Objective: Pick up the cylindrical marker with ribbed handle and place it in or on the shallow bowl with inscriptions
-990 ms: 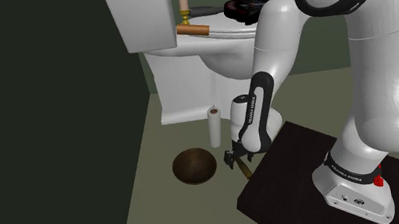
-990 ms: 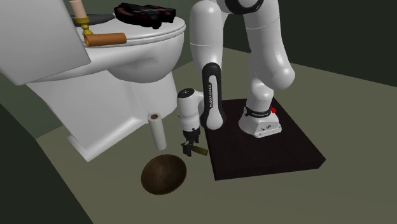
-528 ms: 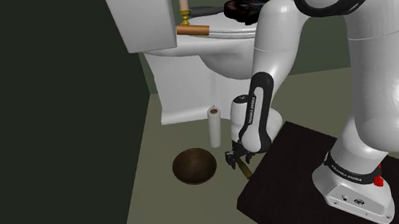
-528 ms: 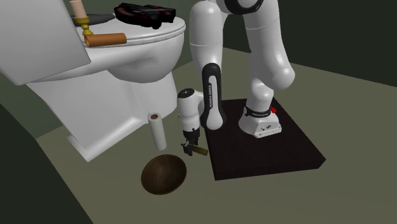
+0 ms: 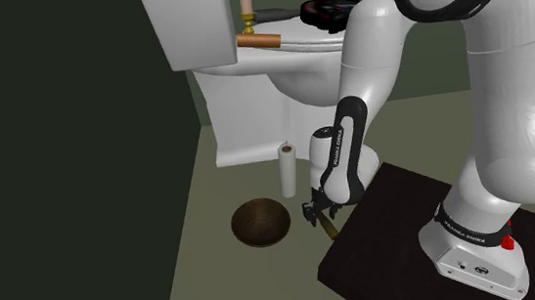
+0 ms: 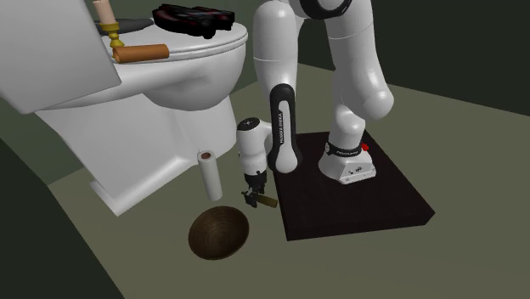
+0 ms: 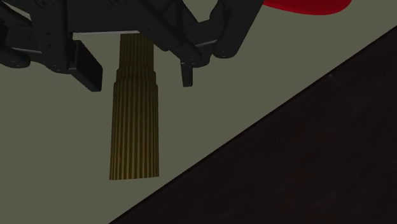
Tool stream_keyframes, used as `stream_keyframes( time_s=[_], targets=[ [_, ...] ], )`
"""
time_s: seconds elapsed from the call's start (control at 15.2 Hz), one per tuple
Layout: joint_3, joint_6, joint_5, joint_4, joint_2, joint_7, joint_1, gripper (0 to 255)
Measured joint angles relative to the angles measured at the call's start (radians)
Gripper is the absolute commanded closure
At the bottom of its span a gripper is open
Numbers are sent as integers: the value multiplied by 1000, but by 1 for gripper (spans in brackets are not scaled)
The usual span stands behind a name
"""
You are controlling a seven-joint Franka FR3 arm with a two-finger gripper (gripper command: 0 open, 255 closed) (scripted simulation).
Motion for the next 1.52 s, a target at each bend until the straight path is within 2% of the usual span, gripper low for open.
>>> stream_keyframes(
  time_s=[0.46, 1.52],
  targets=[
    [12, -71, 4, -30, -101, 1, -7, 255],
    [37, -374, 32, -89, -463, 4, -18, 255]
  ],
)
